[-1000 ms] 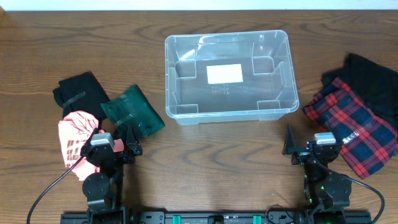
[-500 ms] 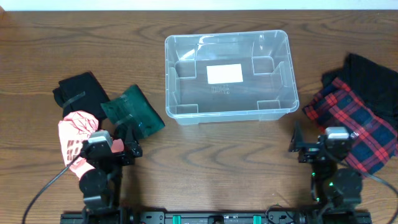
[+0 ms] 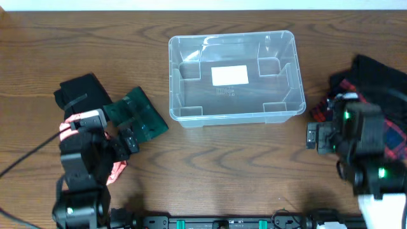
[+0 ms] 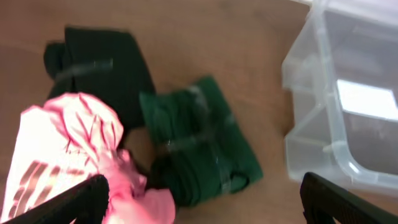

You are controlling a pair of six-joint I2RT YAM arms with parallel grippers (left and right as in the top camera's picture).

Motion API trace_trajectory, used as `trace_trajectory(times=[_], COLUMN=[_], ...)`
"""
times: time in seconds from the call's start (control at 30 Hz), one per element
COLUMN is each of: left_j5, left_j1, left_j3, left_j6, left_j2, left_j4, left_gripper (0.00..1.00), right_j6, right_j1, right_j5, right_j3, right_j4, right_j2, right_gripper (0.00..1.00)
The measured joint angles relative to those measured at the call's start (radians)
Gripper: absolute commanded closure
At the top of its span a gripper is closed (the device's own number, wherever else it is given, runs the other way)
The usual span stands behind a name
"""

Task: Pack container
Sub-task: 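Reach the right gripper to the red plaid shirt and grasp it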

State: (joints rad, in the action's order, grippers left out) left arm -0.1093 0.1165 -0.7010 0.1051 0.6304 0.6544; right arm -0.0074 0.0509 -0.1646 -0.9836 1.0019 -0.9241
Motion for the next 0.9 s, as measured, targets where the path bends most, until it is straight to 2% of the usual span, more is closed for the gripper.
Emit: trace_trajectory(times=[0.1,0.27,0.53,0.9], left_j5=[0.000,-0.005,-0.008,-0.011], left_j1=[0.000,0.000,0.000,-0.013], left_j3=[-0.033,-0.034,-0.034,-0.034], left_j6=[0.000,0.000,0.000,0.000], left_j2=[0.048,0.068,0.068,0.068], left_j4=[0.018,0.029,0.039,0.048], left_gripper=[0.02,0.02,0.02,0.02], right_j6=[0.000,0.000,0.000,0.002], right_j1=[-0.001,-0.001,-0.050,-0.068], right_j5=[0.005,-0.017,-0.225,-0.393], right_j3=[-0.091,-0.125,-0.128,-0.128], right_j4=[0.043,0.056,0.214,0.203], right_j2=[-0.106,-0.172,-0.324,-0.660], right_gripper=[0.01,0.01,0.01,0.01])
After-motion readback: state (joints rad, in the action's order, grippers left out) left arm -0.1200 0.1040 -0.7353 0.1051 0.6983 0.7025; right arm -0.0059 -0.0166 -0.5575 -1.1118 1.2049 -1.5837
